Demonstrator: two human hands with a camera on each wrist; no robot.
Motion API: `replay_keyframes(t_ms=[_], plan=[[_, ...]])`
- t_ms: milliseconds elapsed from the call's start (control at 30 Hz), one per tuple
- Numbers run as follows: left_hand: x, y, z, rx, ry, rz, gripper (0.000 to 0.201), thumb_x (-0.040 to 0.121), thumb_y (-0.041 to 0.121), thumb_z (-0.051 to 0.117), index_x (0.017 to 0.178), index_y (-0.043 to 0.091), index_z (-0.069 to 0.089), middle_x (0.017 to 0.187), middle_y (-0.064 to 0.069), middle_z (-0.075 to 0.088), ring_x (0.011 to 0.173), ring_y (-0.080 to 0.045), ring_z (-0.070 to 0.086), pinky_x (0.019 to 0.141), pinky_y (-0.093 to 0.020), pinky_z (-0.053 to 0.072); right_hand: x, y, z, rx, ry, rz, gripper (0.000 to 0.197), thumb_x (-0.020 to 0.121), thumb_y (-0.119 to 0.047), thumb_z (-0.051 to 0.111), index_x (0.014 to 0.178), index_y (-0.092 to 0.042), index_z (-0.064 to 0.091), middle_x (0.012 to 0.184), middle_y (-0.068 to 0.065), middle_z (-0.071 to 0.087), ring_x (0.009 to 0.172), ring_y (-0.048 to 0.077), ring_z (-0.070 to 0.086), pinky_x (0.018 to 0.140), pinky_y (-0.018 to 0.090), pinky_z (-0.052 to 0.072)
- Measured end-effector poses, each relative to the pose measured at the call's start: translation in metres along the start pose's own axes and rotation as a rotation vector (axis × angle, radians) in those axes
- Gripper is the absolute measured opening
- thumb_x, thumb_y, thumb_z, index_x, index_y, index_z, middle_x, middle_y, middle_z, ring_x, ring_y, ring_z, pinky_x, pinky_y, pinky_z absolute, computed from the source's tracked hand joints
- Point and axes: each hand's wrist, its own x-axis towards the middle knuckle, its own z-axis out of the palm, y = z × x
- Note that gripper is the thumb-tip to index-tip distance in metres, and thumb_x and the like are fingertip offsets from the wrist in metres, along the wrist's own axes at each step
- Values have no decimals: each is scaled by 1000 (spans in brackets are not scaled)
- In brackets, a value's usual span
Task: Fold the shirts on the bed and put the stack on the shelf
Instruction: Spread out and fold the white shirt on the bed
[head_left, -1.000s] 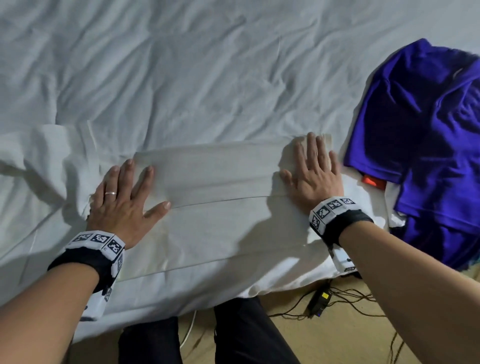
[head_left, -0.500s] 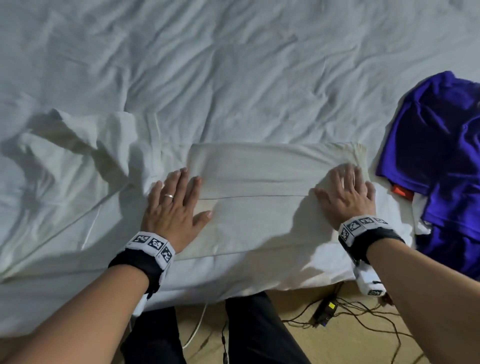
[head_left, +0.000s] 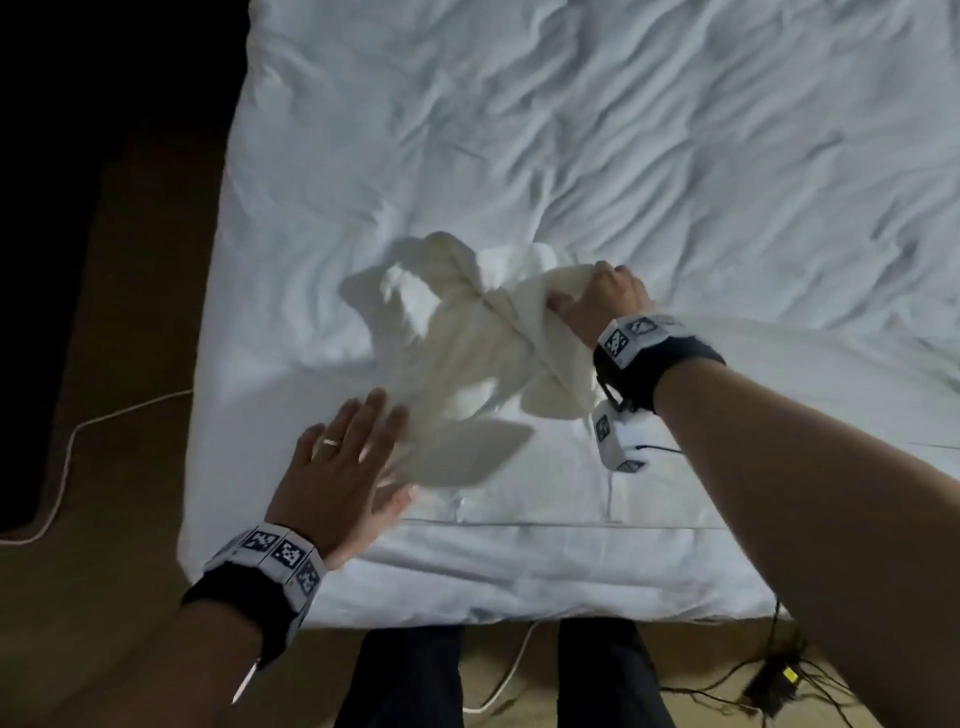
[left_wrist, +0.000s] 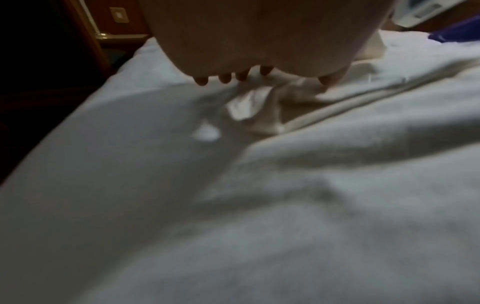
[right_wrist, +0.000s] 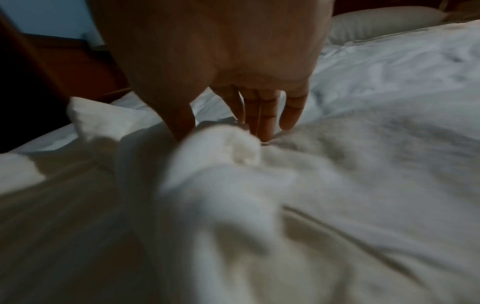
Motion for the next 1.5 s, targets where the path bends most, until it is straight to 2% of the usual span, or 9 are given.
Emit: replay_keyframes(t_ms=[167, 333, 433, 600, 733, 867, 1033, 1267, 1500], plan=[[-4, -19, 14, -11, -25, 30, 84, 90, 74, 29, 160, 29, 16, 169, -2, 4, 152, -26, 18, 114, -52, 22, 4, -16, 1, -98, 88, -30, 37, 93, -35, 53, 123, -14, 58, 127, 13, 53, 120, 36, 47, 100, 49, 41], [0, -11, 2, -74, 50, 21, 73, 87, 66, 41, 139, 17, 54, 155, -13, 41, 133, -38, 47, 98, -53, 36, -41, -35, -10, 117, 297, -217, 9, 92, -20, 50, 97, -12, 50, 78, 6, 55, 73, 32, 53, 70, 36, 39], [7, -5, -12, -145, 158, -47, 67, 87, 62, 42, 136, 17, 54, 143, -10, 51, 124, -36, 50, 95, -50, 39, -93, -39, -2, 232, 423, -499, 11, 90, -16, 57, 95, -6, 55, 70, 11, 60, 59, 35, 55, 56, 36, 43], [14, -3, -24, -246, 301, -52, 84, 75, 47, 72, 144, 17, 36, 144, -11, 43, 127, -35, 44, 98, -50, 41, -172, -20, 71, -64, 186, -865, 23, 77, -15, 60, 100, -13, 61, 83, 4, 64, 63, 30, 60, 60, 35, 46], [8, 10, -18, -18, 261, 174, 95, 58, 37, 82, 143, 19, 42, 143, -13, 44, 119, -37, 48, 92, -49, 47, -189, 11, 103, -163, 55, -816, 36, 79, -20, 67, 114, -15, 62, 104, 6, 62, 87, 30, 59, 73, 43, 50], [11, 29, -9, 115, 239, 345, 77, 57, 35, 78, 129, 21, 56, 136, -10, 51, 118, -34, 46, 91, -48, 44, -184, 35, 85, -137, 189, -617, 42, 71, -17, 67, 112, -13, 64, 110, 8, 59, 92, 33, 54, 77, 42, 44], [23, 46, -12, 165, 195, 439, 66, 53, 41, 80, 113, 20, 66, 122, -9, 60, 109, -32, 53, 87, -46, 45, -170, 59, 71, -206, 67, -609, 58, 64, -28, 69, 119, -17, 58, 117, 7, 55, 97, 34, 52, 79, 43, 46], [11, 37, -7, 160, 315, 614, 6, 82, 17, 58, 84, 18, 63, 89, -7, 62, 83, -31, 61, 76, -42, 44, -167, 84, 75, -226, 171, -763, 38, 65, -13, 68, 103, -8, 63, 108, 14, 59, 89, 36, 54, 71, 44, 49], [-6, 24, 0, -69, 571, 465, 10, 96, 10, 61, 91, 8, 70, 94, -8, 72, 86, -32, 67, 74, -42, 51, -170, 105, 79, -35, 380, -847, 9, 85, -1, 62, 91, -3, 68, 92, 11, 66, 77, 34, 57, 65, 42, 50]])
